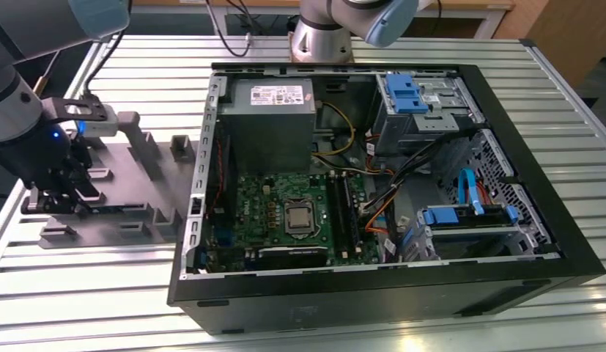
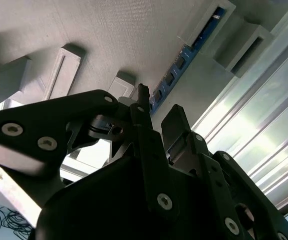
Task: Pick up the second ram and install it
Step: 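Pick up the second ram and move it above second insertion slot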
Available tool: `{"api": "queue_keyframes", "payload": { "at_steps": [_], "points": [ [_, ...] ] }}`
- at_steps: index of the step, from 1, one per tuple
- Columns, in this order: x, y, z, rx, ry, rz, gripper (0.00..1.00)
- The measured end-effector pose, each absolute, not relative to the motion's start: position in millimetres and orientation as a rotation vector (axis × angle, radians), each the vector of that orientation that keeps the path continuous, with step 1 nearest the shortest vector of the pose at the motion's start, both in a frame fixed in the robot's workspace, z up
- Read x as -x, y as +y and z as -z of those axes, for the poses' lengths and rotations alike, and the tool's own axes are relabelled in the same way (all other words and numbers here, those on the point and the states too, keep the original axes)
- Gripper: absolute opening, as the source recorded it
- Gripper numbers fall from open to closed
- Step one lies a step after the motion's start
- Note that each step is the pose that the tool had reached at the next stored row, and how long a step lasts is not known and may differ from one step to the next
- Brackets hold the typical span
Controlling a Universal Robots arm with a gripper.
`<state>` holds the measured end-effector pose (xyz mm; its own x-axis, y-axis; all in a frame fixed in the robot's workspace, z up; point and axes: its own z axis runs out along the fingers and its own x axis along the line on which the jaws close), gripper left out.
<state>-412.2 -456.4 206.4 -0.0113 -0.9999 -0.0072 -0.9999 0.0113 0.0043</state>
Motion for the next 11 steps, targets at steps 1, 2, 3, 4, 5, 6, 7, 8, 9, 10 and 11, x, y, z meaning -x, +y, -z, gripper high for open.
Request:
{"api": "queue_keyframes", "payload": {
  "at_steps": [1, 2, 3, 4, 5, 6, 7, 8, 9, 10, 11],
  "points": [
    [412.1, -456.4, -205.3, 2.207, 2.232, -0.013, 0.38],
    [412.2, -456.4, -204.2, 2.207, 2.232, -0.013, 0.38],
    [412.2, -456.4, -203.2, 2.207, 2.232, -0.012, 0.38],
    [412.1, -456.4, -202.2, 2.207, 2.232, -0.012, 0.38],
    [412.2, -456.4, -201.3, 2.207, 2.232, -0.012, 0.38],
    [412.2, -456.4, -200.5, 2.207, 2.232, -0.011, 0.38],
    [412.2, -456.4, -199.7, 2.207, 2.231, -0.011, 0.38],
    [412.2, -456.4, -199.0, 2.207, 2.231, -0.011, 0.38],
    [412.2, -456.4, -198.5, 2.207, 2.231, -0.011, 0.38],
    [412.2, -456.4, -198.0, 2.207, 2.231, -0.010, 0.38],
    [412.2, -456.4, -197.7, 2.206, 2.231, -0.010, 0.38]
  ]
}}
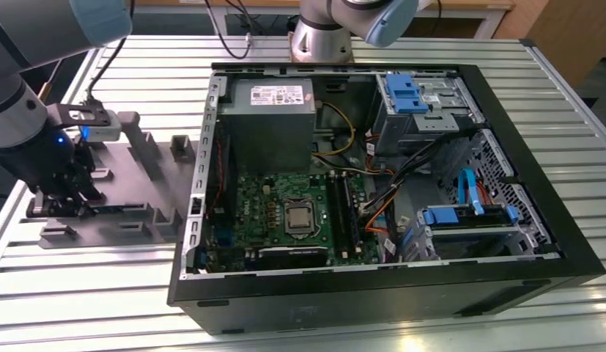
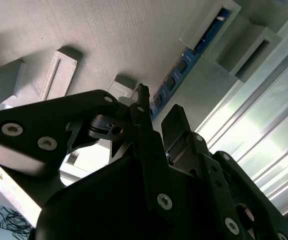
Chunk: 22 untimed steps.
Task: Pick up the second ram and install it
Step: 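Pick up the second ram and move it above second insertion slot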
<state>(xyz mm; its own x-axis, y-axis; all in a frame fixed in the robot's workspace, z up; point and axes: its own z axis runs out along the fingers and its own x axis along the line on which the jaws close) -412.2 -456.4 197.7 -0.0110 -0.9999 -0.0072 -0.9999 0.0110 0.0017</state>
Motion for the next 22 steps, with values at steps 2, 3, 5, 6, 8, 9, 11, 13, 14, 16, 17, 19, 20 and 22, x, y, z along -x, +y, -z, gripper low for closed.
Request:
{"api": "queue_keyframes", "payload": {
  "at_steps": [2, 3, 5, 6, 8, 9, 11, 13, 14, 16, 17, 19, 20, 22],
  "points": [
    [412.2, -456.4, -197.6, 2.206, 2.231, -0.009, 0.38],
    [412.2, -456.4, -197.6, 2.206, 2.231, -0.009, 0.36],
    [412.2, -456.4, -197.5, 2.206, 2.231, -0.009, 0.29],
    [412.2, -456.4, -197.4, 2.206, 2.230, -0.009, 0.29],
    [412.2, -456.4, -196.9, 2.206, 2.230, -0.009, 0.29],
    [412.1, -456.4, -196.3, 2.206, 2.230, -0.009, 0.29],
    [412.0, -456.4, -195.0, 2.206, 2.231, -0.009, 0.29],
    [411.2, -456.4, -193.8, 2.206, 2.231, -0.009, 0.29],
    [410.6, -456.4, -193.1, 2.206, 2.231, -0.009, 0.29],
    [410.2, -456.4, -191.6, 2.206, 2.230, -0.009, 0.29],
    [410.2, -456.4, -191.0, 2.206, 2.231, -0.009, 0.29],
    [410.2, -456.4, -190.2, 2.206, 2.231, -0.009, 0.29],
    [410.2, -456.4, -190.0, 2.206, 2.231, -0.009, 0.29],
    [410.1, -456.4, -189.2, 2.206, 2.230, -0.009, 0.29]
  ]
}}
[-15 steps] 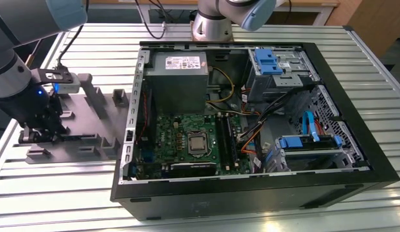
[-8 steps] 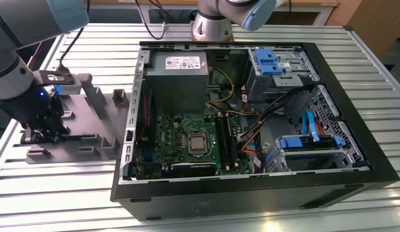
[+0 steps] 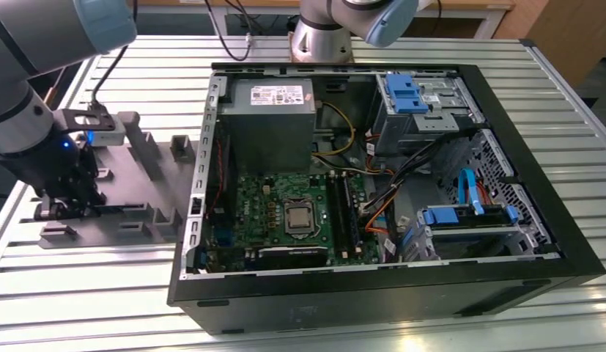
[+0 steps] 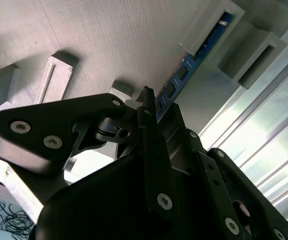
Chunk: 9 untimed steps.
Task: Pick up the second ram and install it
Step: 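Pick up the second ram and move it above second insertion slot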
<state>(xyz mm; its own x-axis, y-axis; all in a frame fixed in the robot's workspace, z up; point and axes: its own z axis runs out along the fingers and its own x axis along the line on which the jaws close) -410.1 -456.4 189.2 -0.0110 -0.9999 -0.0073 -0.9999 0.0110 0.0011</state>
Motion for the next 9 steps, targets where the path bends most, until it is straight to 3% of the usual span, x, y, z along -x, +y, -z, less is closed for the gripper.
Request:
{"api": "queue_keyframes", "payload": {
  "at_steps": [9],
  "points": [
    [410.1, -456.4, -188.5, 2.206, 2.231, -0.009, 0.28]
  ]
}}
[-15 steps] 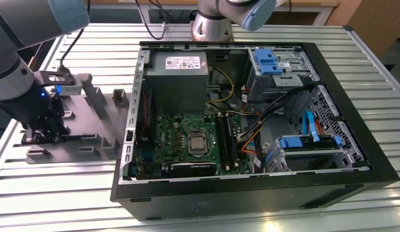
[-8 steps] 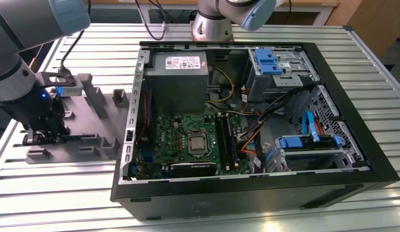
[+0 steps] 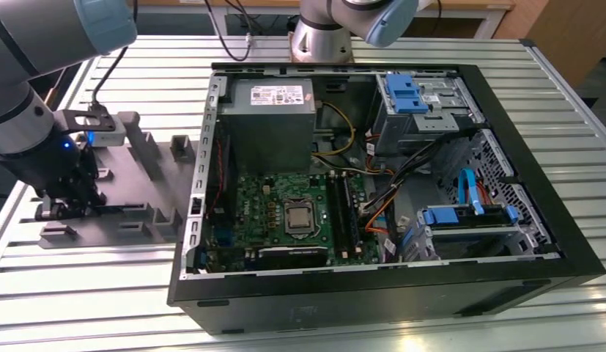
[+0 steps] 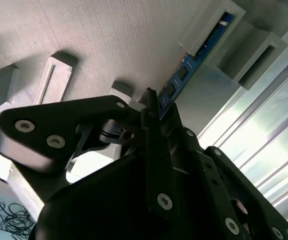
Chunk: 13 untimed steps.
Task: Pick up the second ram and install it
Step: 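Pick up the second ram and move it above second insertion slot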
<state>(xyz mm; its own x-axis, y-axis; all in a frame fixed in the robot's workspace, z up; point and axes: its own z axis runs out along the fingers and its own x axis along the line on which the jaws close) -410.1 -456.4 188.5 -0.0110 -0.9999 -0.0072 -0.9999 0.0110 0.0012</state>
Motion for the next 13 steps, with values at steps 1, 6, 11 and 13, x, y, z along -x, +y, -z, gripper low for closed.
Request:
{"api": "queue_keyframes", "payload": {
  "at_steps": [1, 6, 11, 13],
  "points": [
    [410.1, -456.4, -188.5, 2.206, 2.231, -0.009, 0.22],
    [410.1, -456.4, -188.3, 2.206, 2.231, -0.009, 0.15],
    [410.1, -456.4, -188.3, 2.206, 2.231, -0.009, 0.14],
    [410.1, -456.4, -188.3, 2.206, 2.231, -0.009, 0.14]
  ]
}}
